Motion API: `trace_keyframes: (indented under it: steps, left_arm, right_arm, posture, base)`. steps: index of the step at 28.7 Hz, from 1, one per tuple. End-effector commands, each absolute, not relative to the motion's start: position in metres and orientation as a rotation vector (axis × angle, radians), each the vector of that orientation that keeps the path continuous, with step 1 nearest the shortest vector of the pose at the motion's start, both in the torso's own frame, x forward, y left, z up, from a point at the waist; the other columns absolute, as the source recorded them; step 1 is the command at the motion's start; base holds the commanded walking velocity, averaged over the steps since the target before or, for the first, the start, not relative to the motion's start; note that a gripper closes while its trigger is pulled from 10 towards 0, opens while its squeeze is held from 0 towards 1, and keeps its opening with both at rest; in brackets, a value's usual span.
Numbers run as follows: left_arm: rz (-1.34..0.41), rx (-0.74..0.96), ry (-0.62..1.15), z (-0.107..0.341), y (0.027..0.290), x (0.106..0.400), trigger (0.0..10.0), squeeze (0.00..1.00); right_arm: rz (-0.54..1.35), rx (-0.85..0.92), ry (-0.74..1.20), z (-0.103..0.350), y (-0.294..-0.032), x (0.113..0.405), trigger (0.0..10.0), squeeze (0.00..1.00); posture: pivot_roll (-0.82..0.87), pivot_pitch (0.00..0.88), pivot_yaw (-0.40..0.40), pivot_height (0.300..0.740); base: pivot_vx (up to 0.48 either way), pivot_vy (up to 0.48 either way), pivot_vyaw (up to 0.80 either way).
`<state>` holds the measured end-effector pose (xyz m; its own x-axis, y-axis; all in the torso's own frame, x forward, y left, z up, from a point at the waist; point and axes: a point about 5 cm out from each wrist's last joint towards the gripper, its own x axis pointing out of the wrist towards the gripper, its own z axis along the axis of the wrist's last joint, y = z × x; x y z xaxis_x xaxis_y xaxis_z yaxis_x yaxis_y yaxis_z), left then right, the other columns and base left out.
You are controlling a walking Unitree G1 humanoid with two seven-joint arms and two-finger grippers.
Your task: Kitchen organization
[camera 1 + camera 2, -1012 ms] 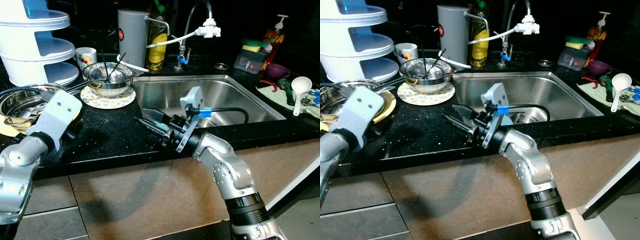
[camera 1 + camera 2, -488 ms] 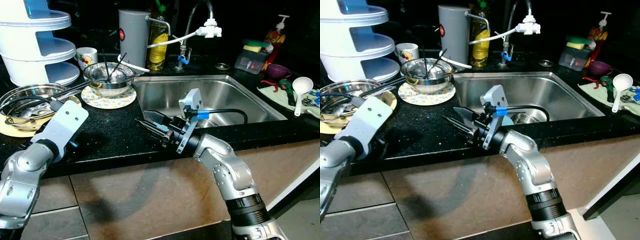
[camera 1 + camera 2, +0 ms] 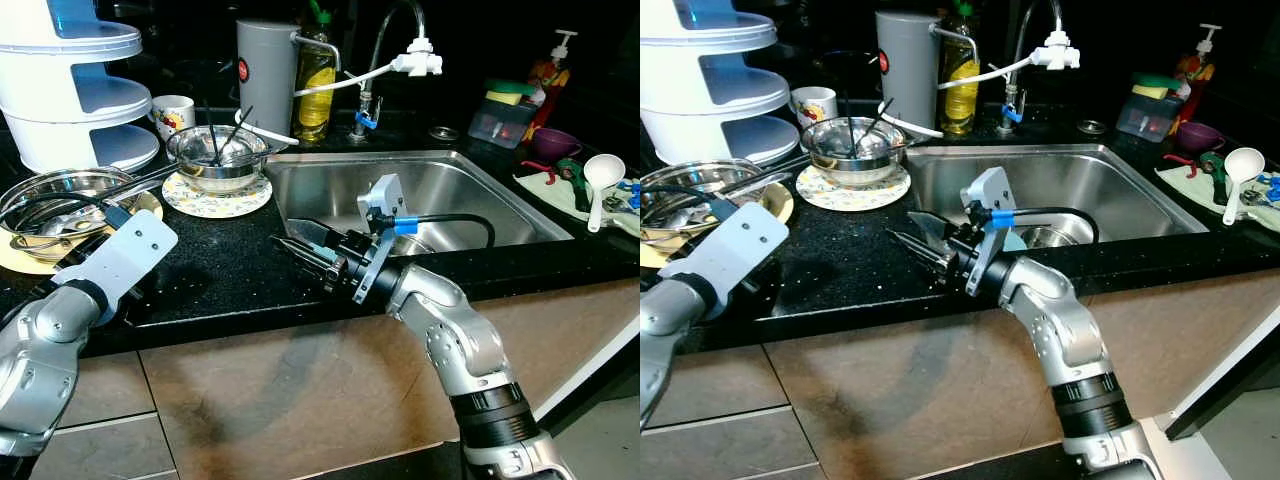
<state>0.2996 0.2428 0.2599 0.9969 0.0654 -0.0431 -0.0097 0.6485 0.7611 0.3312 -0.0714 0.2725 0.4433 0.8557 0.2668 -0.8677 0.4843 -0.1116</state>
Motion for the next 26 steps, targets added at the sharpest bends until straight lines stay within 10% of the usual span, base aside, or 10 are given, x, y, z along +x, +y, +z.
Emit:
trace_keyframes:
  steps: [1, 3, 4, 5, 6, 7, 26]
  left_arm:
    - [0.029, 0.888, 0.119, 0.2511, 0.2447, 0.3013, 10.0, 0.00]
    - [0.025, 0.887, 0.121, 0.2508, 0.2449, 0.3012, 10.0, 0.00]
    - [0.023, 0.889, 0.124, 0.2506, 0.2450, 0.3011, 7.4, 0.00]
    - [0.013, 0.876, 0.135, 0.2489, 0.2446, 0.3002, 2.2, 0.00]
    - [0.011, 0.872, 0.138, 0.2484, 0.2444, 0.2999, 2.2, 0.00]
    - [0.011, 0.869, 0.140, 0.2477, 0.2441, 0.2993, 0.0, 0.00]
    - [-0.010, 0.873, 0.158, 0.2421, 0.2423, 0.2991, 0.0, 0.00]
  right_arm:
    - [1.057, 0.051, -0.299, 0.2729, -0.0752, 0.3339, 10.0, 0.00]
    - [1.057, 0.050, -0.299, 0.2730, -0.0752, 0.3341, 10.0, 0.00]
    - [1.056, 0.049, -0.299, 0.2731, -0.0752, 0.3343, 10.0, 0.00]
    - [1.054, 0.049, -0.298, 0.2733, -0.0755, 0.3349, 10.0, 0.00]
    - [1.053, 0.049, -0.298, 0.2733, -0.0756, 0.3351, 10.0, 0.00]
    - [1.052, 0.049, -0.297, 0.2732, -0.0757, 0.3352, 10.0, 0.00]
    - [1.042, 0.048, -0.283, 0.2716, -0.0767, 0.3379, 10.0, 0.00]
  posture:
    - [0.03, 0.129, -0.090, 0.740]
    - [0.03, 0.129, -0.090, 0.740]
    - [0.03, 0.129, -0.090, 0.740]
    - [0.03, 0.130, -0.092, 0.740]
    - [0.03, 0.130, -0.092, 0.740]
    - [0.03, 0.130, -0.092, 0.740]
    - [0.03, 0.133, -0.094, 0.740]
  base:
    - [0.000, 0.000, 0.00]
    - [0.000, 0.000, 0.00]
    - [0.000, 0.000, 0.00]
    - [0.000, 0.000, 0.00]
    - [0.000, 0.000, 0.00]
    - [0.000, 0.000, 0.00]
    - [0.000, 0.000, 0.00]
